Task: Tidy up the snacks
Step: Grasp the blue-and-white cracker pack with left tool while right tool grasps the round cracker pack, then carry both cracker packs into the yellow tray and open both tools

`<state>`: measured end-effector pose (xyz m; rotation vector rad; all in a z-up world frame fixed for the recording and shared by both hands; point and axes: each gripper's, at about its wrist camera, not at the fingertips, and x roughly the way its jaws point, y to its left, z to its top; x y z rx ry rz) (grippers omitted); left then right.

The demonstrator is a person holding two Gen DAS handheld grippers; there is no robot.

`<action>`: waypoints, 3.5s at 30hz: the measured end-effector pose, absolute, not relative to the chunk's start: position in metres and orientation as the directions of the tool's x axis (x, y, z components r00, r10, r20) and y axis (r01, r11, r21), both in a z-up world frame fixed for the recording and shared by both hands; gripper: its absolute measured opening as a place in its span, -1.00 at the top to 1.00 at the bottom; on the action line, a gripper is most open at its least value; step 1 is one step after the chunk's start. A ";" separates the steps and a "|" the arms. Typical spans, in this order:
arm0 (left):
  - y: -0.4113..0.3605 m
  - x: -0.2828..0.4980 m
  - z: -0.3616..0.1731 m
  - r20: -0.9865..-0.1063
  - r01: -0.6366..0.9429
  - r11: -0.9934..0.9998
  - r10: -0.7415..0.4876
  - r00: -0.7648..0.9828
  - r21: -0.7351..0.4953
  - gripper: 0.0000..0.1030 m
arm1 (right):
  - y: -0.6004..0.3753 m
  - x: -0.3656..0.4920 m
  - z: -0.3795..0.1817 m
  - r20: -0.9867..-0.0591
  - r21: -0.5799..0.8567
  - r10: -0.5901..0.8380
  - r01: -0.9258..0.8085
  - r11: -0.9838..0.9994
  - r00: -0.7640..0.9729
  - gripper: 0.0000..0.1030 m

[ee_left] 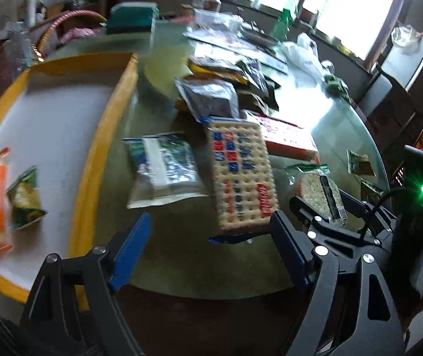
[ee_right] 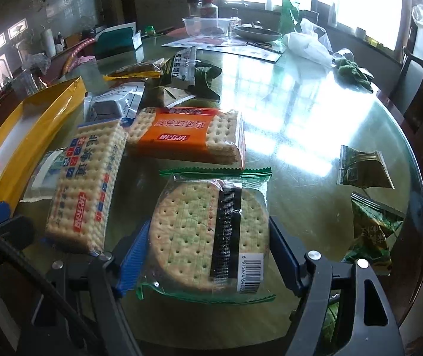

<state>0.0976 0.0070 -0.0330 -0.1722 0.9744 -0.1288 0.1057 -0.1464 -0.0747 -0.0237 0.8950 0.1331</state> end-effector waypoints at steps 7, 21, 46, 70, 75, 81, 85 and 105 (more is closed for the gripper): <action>-0.004 0.122 -0.037 -0.812 0.044 0.970 -0.225 0.538 -0.239 -0.60 | -0.155 0.099 -0.074 -0.772 0.083 0.151 -0.137 0.987 0.617 -0.48; -0.026 0.141 -0.043 -0.828 0.051 0.990 -0.139 0.543 -0.133 -0.30 | -0.165 0.098 -0.075 -0.755 0.130 0.212 -0.175 0.976 0.621 -0.48; 0.024 0.077 0.003 -0.704 0.065 0.934 -0.309 0.640 -0.351 -0.10 | -0.163 0.085 -0.058 -0.681 0.308 0.345 -0.175 0.935 0.646 -0.47; 0.138 0.053 0.041 -0.585 -0.084 0.877 -0.242 0.774 -0.474 -0.10 | -0.088 0.072 0.016 -0.586 0.194 0.379 -0.331 0.924 0.716 -0.47; 0.176 0.059 0.036 -0.601 -0.185 0.870 -0.149 0.785 -0.457 -0.10 | -0.058 0.078 0.020 -0.578 0.209 0.450 -0.409 0.888 0.681 -0.47; 0.220 0.071 0.030 -0.618 -0.272 0.857 -0.067 0.784 -0.438 -0.10 | -0.006 0.100 0.015 -0.593 0.235 0.535 -0.506 0.830 0.601 -0.47; 0.242 0.090 0.024 -0.639 -0.315 0.851 -0.032 0.769 -0.421 -0.10 | 0.036 0.123 0.002 -0.632 0.236 0.553 -0.545 0.805 0.543 -0.47; 0.252 0.126 -0.015 -0.772 -0.410 0.887 0.105 0.627 -0.213 -0.11 | 0.101 0.162 -0.043 -0.746 0.221 0.497 -0.539 0.813 0.443 -0.49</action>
